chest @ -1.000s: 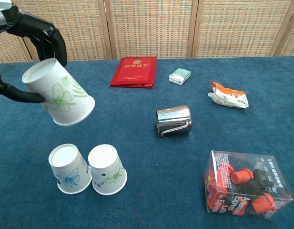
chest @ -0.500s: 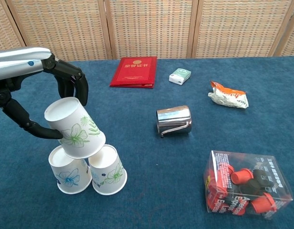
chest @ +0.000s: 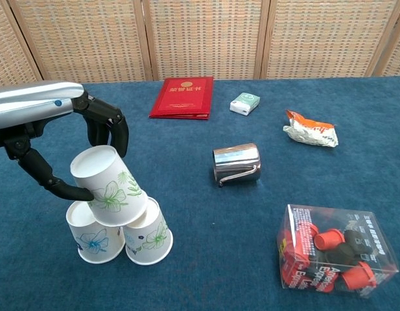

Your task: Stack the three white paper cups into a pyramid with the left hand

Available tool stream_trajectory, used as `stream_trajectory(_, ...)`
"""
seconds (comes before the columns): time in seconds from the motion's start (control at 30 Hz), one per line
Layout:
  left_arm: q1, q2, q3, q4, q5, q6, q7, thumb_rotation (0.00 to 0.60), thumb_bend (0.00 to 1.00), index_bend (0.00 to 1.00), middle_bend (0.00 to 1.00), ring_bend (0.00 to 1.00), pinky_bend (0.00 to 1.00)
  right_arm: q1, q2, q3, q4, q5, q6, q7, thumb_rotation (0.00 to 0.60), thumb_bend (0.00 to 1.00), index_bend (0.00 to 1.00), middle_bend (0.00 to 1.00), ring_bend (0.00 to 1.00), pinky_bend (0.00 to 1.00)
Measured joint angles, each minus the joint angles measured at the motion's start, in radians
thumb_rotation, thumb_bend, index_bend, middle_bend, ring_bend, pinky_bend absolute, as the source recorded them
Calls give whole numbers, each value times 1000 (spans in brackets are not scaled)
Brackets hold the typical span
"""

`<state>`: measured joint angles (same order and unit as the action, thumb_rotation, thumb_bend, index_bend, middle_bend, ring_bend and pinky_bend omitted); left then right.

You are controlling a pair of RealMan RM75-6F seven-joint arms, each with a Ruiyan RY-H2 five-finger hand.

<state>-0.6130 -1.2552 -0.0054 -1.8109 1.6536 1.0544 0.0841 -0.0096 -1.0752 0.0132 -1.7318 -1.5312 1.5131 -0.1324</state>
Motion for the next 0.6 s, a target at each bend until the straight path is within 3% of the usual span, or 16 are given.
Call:
stream_trajectory(0.17, -2, -3, 2, -2, -3, -1, 17, 600, 179, 461, 479, 444, 409, 0, 0, 0, 0, 1, 0, -1, 600, 0, 115, 0, 0, 0)
stream_trajectory(0.23, -2, -4, 3, -3, -6, -2, 21, 600, 179, 460, 430, 419, 409, 0, 0, 0, -1, 1, 0, -2, 600, 0, 115, 0, 0, 0)
stream_trajectory(0.33, -2, -4, 6, -5, -11, -8, 20, 600, 179, 406, 282, 309, 409, 0, 0, 0, 0, 1, 1, -2, 600, 0, 115, 0, 0, 0)
stream_trajectory(0.43, -9, 1, 11, -10, -20, -27, 11, 600, 179, 317, 169, 233, 406, 0, -1, 1, -1, 2, 1, -3, 600, 0, 115, 0, 0, 0)
stream_trajectory(0.6, -11, 2, 14, -12, -17, -25, -12, 600, 178, 26, 6, 83, 330, -1, -2, 0, 1, -2, 2, -5, 600, 0, 115, 0, 0, 0)
